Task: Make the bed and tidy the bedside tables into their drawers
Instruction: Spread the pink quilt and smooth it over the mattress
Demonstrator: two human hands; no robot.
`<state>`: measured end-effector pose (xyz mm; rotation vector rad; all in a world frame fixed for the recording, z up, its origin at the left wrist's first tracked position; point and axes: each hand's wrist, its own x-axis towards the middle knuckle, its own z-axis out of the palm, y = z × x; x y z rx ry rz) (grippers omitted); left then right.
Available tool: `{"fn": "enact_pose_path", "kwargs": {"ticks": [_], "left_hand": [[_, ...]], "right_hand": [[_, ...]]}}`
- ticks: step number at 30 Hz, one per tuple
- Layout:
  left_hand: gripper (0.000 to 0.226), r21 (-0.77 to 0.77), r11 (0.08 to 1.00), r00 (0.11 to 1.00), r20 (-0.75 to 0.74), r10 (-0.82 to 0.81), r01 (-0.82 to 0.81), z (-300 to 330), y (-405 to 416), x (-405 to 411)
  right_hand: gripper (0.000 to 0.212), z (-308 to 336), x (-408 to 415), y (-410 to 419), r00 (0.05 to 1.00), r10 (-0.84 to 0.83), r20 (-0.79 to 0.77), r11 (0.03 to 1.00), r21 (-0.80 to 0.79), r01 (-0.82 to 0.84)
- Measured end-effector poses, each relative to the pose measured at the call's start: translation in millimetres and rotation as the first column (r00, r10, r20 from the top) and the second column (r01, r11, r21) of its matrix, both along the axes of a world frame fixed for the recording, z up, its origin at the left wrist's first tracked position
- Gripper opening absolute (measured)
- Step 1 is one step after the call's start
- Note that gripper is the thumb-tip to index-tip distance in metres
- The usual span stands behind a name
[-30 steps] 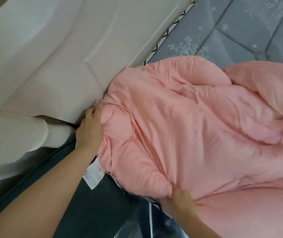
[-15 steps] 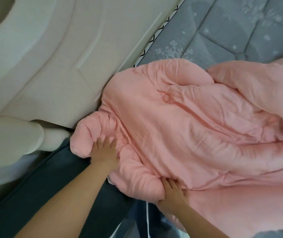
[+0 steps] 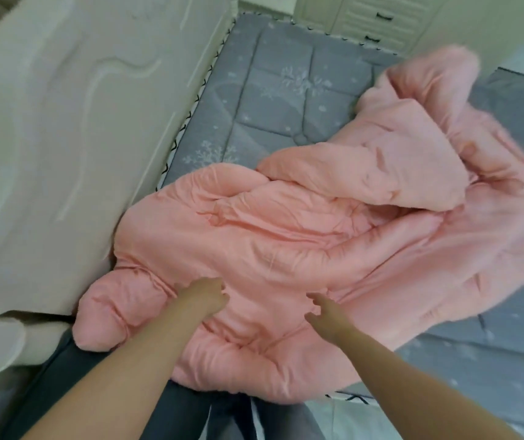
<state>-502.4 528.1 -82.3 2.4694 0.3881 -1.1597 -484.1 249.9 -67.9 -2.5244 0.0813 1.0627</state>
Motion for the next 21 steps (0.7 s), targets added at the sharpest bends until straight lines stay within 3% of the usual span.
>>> {"fn": "enact_pose_path", "kwargs": {"ticks": [4, 7, 9, 12, 15, 21], "left_hand": [[0.051, -0.09, 0.994, 0.998, 0.037, -0.06, 0.063, 20, -38, 26], [0.05, -0.101, 0.979, 0.983, 0.073, -0.171, 0.178, 39, -74, 49], [0.047, -0.097, 0.97, 0.967, 0.144, -0.21, 0.225, 52, -109, 63], [0.039, -0.123, 0.944, 0.928, 0.261, -0.266, 0.306, 72, -174, 70], [0.044, -0.139, 0.905, 0.876, 0.346, -0.335, 0.401, 85, -241, 62], [0.038, -0.211, 0.865, 0.843, 0.417, -0.341, 0.455, 92, -369, 26]], "right_hand": [[0.057, 46, 3, -56, 0.989, -0.098, 0.107, 0.995, -0.002, 0.098], [0.054, 71, 0, -103, 0.945, -0.287, 0.157, 0.957, 0.093, 0.275], [0.048, 80, -9, -135, 0.848, -0.498, 0.182, 0.861, 0.225, 0.457], [0.036, 88, -30, -181, 0.597, -0.794, 0.119, 0.574, 0.47, 0.67], [0.034, 97, -51, -227, 0.443, -0.896, 0.04, 0.384, 0.575, 0.723], [0.035, 103, -87, -332, 0.389, -0.921, 0.028, 0.314, 0.645, 0.697]]}}
